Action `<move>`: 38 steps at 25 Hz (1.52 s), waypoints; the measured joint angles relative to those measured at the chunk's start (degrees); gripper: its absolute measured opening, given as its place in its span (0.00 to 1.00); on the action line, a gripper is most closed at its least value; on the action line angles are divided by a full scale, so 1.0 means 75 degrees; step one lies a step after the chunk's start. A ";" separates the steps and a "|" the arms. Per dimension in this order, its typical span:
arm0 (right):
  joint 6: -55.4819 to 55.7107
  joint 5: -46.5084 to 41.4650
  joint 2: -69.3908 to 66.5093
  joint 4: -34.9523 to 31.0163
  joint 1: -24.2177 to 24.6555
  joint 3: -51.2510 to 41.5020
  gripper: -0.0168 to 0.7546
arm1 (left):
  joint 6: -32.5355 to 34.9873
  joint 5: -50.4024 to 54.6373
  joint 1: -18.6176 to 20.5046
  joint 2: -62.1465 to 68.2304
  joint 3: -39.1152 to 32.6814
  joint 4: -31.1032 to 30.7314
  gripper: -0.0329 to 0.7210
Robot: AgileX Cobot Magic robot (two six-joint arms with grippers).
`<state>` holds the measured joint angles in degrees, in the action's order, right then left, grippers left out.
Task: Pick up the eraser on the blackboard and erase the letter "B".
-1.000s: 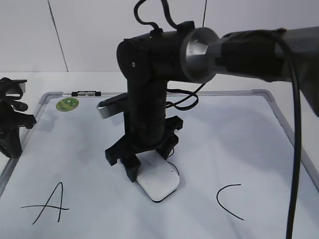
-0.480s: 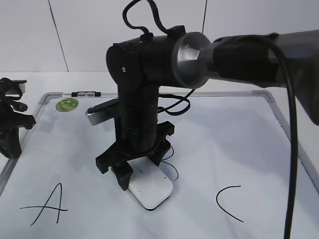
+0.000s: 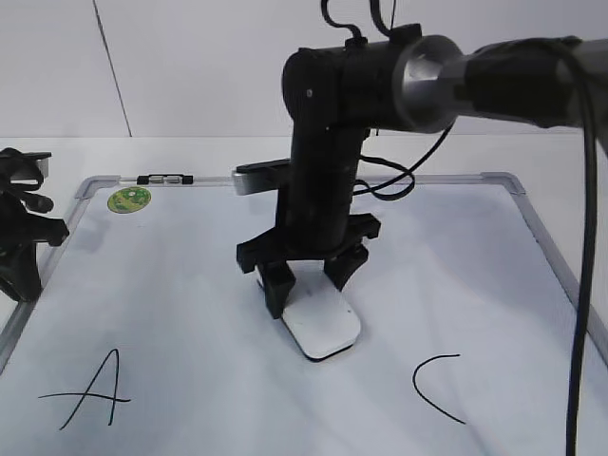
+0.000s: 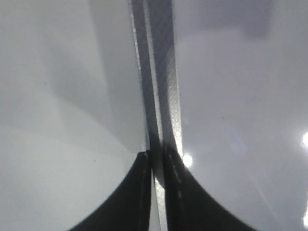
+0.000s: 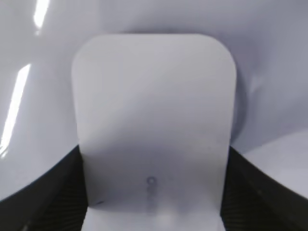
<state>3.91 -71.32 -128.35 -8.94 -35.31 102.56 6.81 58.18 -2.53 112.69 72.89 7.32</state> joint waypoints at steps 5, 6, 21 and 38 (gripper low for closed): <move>0.0207 0.0000 0.0000 0.0740 0.0503 0.0000 0.71 | -0.0018 0.0000 0.0000 0.0000 0.0000 0.0013 0.09; 0.0247 0.0000 0.0000 0.0801 0.0610 0.0000 0.71 | -0.0023 0.0000 0.0000 0.0000 0.0000 0.0013 0.09; 0.0382 0.0055 0.0000 0.1137 0.1323 0.0000 0.71 | -0.0035 0.0000 0.0000 0.0000 0.0000 0.0057 0.09; -0.0071 0.0238 0.0000 0.0902 -0.0863 0.0000 0.71 | -0.0040 0.0074 0.0000 0.0000 0.0000 0.0024 0.09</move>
<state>3.38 -69.53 -128.35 -2.17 -41.79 102.56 6.51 58.74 -2.53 112.69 72.89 7.50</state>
